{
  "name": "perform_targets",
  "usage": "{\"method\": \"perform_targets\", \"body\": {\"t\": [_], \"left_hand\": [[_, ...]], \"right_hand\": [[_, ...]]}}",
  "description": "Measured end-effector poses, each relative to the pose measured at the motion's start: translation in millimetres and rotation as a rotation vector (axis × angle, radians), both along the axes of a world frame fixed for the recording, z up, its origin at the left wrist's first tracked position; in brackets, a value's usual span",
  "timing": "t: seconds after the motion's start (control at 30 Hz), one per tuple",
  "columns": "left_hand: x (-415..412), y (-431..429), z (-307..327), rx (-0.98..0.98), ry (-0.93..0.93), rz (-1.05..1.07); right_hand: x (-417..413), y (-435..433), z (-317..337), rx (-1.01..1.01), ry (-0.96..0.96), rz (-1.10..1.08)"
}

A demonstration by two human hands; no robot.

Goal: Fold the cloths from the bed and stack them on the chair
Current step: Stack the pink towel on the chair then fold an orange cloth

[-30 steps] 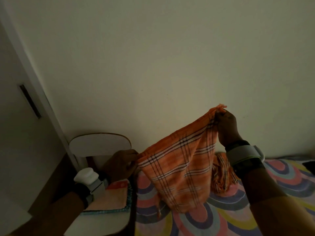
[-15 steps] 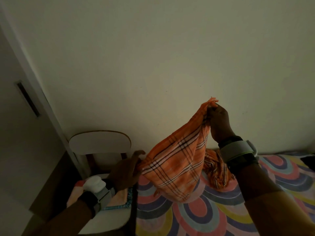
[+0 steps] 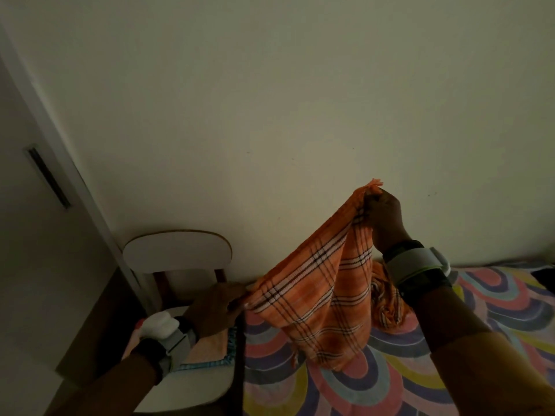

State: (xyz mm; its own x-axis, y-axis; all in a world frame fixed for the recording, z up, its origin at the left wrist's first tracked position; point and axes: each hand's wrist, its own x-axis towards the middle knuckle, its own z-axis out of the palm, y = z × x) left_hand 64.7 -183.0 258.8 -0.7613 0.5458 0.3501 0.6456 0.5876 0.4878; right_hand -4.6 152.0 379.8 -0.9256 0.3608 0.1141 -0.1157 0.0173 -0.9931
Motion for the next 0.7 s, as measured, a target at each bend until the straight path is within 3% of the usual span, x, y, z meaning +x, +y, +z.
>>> {"method": "perform_targets", "body": {"t": [0.1,0.2,0.27,0.33,0.4,0.5,0.63,0.7], "left_hand": [[-8.8,-10.2,-10.3,-0.128,0.092,0.12],[-17.5,-14.9,-6.6,-0.308,-0.153,0.041],[-25.1,-19.6,9.3,-0.398,-0.156,0.001],[-37.6,-29.3,44.9,-0.37,-0.061,0.065],[-44.9,-31.5,87.3,-0.222,0.123,0.078],[-41.4,-18.3,139.4,-0.069,0.353,0.01],[-34.2,-16.8,145.0,-0.283,0.176,-0.006],[-28.6,-29.4,149.1,-0.359,0.187,0.04]], "right_hand": [[-0.2,-3.6,-4.0,0.079,0.014,0.021],[-0.5,-7.1,-8.6,0.135,0.006,0.022],[-5.7,0.9,-16.1,0.185,-0.038,-0.031],[-11.1,11.4,-22.2,0.243,-0.118,-0.111],[-8.3,22.7,-25.4,0.28,-0.193,-0.172],[-1.5,29.8,-24.4,0.27,-0.188,-0.222],[6.3,28.8,-29.5,0.256,-0.195,-0.167],[9.4,25.3,-27.0,0.241,-0.172,-0.121]]}}
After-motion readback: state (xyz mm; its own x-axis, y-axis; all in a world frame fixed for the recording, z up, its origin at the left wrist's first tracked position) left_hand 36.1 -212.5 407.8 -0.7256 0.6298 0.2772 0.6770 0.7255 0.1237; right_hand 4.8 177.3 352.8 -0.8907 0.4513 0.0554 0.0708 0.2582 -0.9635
